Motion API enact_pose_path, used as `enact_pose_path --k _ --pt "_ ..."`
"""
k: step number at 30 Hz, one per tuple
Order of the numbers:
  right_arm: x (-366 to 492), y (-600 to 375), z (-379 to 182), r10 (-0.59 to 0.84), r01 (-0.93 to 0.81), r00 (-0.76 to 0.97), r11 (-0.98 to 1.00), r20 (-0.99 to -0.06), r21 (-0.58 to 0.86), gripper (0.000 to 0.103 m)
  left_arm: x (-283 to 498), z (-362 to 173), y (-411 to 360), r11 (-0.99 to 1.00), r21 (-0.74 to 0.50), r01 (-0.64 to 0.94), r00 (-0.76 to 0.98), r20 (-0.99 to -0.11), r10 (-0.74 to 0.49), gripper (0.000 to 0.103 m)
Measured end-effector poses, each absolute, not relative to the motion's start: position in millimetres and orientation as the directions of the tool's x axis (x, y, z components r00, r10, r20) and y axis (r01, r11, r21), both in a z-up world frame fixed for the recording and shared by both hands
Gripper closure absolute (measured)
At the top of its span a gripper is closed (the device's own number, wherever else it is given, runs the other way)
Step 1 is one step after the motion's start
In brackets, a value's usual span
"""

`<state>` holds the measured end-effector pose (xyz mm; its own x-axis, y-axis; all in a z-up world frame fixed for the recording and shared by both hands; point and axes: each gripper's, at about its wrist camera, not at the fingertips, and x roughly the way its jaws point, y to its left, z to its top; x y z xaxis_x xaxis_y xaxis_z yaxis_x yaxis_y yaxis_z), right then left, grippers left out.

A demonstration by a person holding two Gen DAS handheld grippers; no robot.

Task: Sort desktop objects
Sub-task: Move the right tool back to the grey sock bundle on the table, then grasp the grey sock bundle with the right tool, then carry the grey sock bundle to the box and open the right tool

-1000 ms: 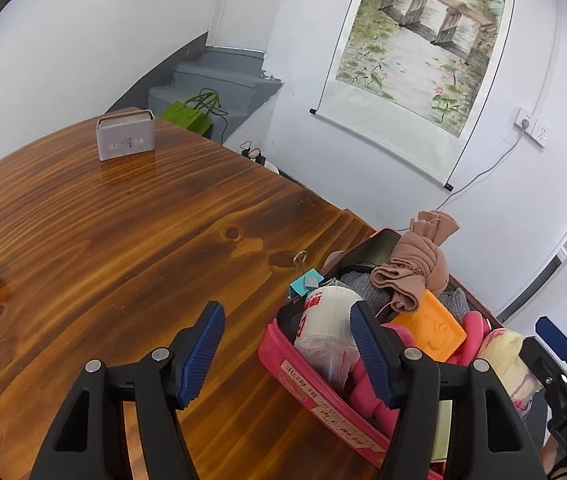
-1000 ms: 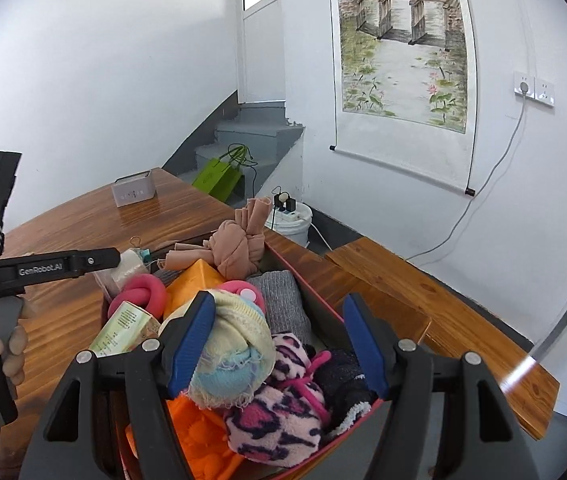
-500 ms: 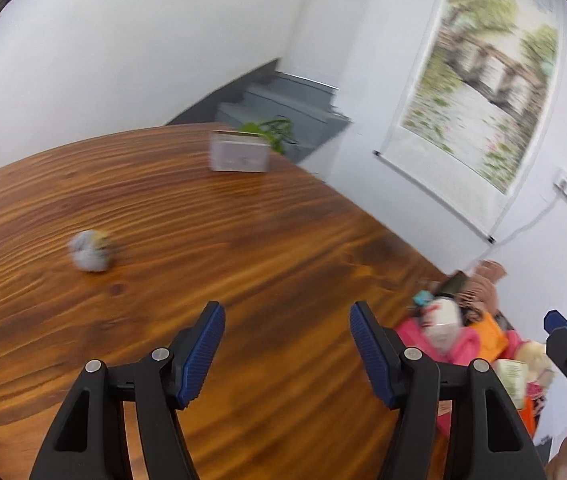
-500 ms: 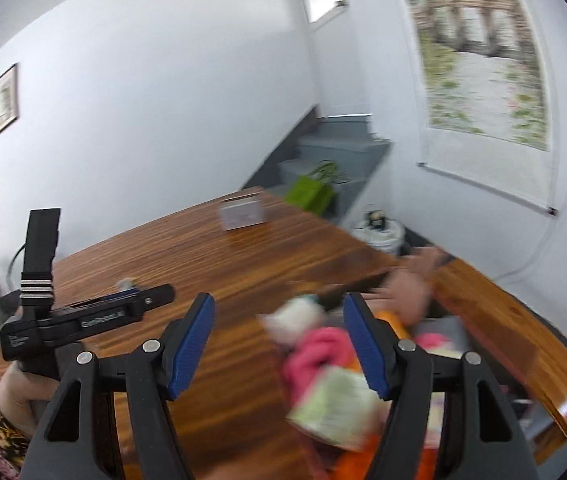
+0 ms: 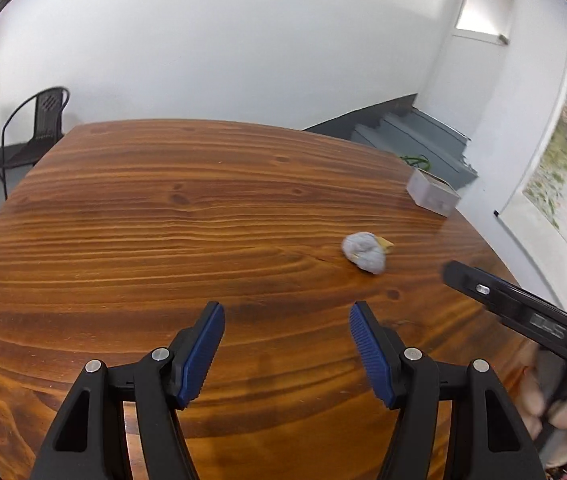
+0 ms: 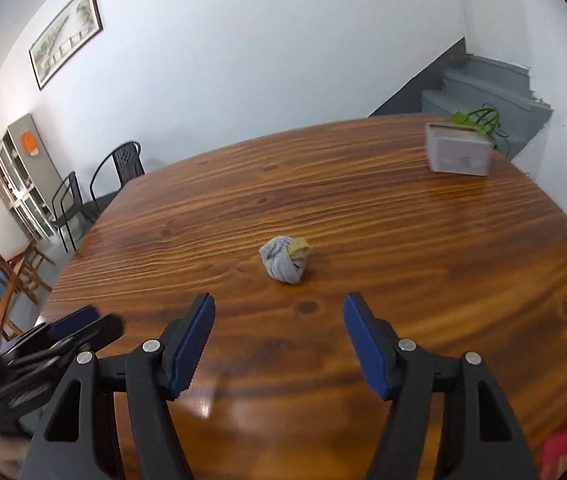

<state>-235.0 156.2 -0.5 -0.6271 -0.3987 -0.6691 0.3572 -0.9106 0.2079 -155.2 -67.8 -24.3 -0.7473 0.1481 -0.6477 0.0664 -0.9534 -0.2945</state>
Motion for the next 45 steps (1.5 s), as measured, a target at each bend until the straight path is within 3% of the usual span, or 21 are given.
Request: enact_pose_path --k 9,13,17,32,38,45 --pt "-309.8 119.1 -42.3 -0.31 0.334 -0.596 -0.935 -0.741 0.122 0.032 -169.9 -43.1 -65.5 -0.954 -0.292 0.069 -0.701 -0.694 0.162 0.037" --pt "-321.4 115.3 -48.6 -0.306 0.341 -0.574 -0.933 -0.76 0.118 0.051 -172.1 -48.7 -62.6 -0.956 -0.286 0.071 -0.691 -0.705 0.16 0.037" --pt "-315.2 118.5 -51.5 -0.325 0.345 -0.56 -0.928 -0.762 0.143 0.056 -171.7 -51.1 -61.8 -0.952 -0.297 0.075 -0.683 -0.71 0.168 0.036" --pt "-170.3 230.2 19.0 -0.283 0.231 -0.719 -0.959 -0.635 0.166 0.058 -150.5 -28.9 -11.9 -0.954 -0.291 -0.075 -0.697 -0.669 0.259 0.036" --pt "-95.7 322.4 58.0 -0.122 0.059 -0.817 -0.99 -0.563 0.129 0.058 -139.1 -23.4 13.9 -0.947 -0.295 -0.128 -0.686 -0.664 0.299 0.036" --pt "-58.8 399.8 62.7 0.078 -0.155 -0.813 -0.984 -0.577 0.085 0.058 -118.8 -10.1 44.2 -0.935 -0.299 -0.189 -0.686 -0.641 0.344 0.036"
